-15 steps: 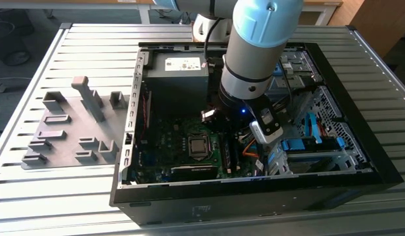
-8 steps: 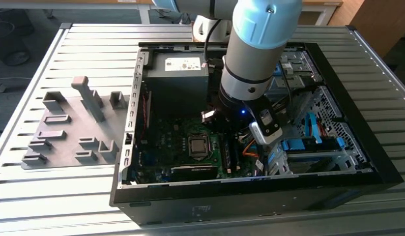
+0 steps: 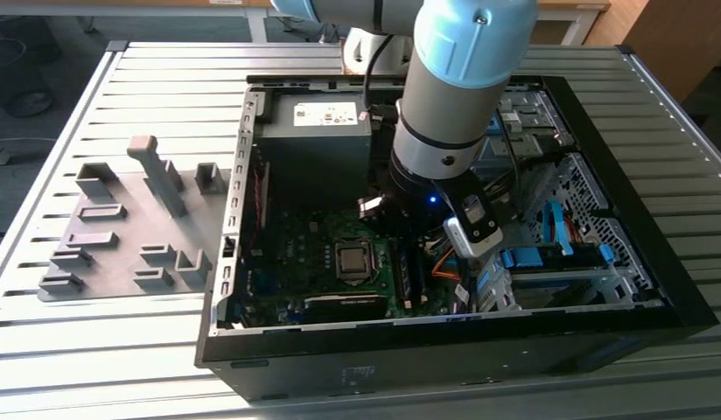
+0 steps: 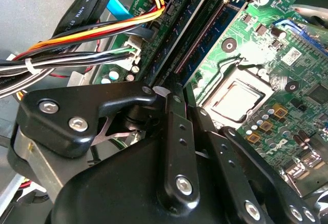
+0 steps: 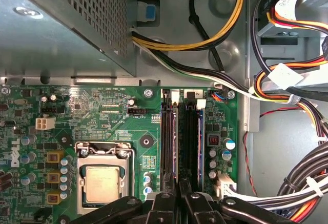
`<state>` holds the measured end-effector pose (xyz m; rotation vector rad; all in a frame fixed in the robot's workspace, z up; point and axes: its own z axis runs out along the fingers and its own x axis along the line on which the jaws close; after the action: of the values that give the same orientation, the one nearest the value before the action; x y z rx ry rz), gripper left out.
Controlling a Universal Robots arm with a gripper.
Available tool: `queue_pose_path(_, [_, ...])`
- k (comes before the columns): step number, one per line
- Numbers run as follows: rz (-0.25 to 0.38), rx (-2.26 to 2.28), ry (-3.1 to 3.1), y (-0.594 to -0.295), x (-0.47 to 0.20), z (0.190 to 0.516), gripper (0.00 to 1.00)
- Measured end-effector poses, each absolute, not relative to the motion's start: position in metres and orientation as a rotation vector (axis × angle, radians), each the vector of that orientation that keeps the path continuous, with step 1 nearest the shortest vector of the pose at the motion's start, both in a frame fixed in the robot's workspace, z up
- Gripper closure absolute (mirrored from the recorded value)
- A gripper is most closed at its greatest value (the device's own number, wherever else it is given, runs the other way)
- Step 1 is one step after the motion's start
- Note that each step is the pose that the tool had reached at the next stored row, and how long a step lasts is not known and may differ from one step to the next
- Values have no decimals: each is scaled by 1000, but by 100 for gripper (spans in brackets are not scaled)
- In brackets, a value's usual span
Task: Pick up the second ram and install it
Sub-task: 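Insert the second ram into the second slot, then press down the second ram until it locks into place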
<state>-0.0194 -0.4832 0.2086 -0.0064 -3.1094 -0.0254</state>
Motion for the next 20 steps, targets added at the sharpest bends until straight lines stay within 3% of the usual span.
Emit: queue_pose_path(20, [-25,-6,-3109,-483,-19,203,86])
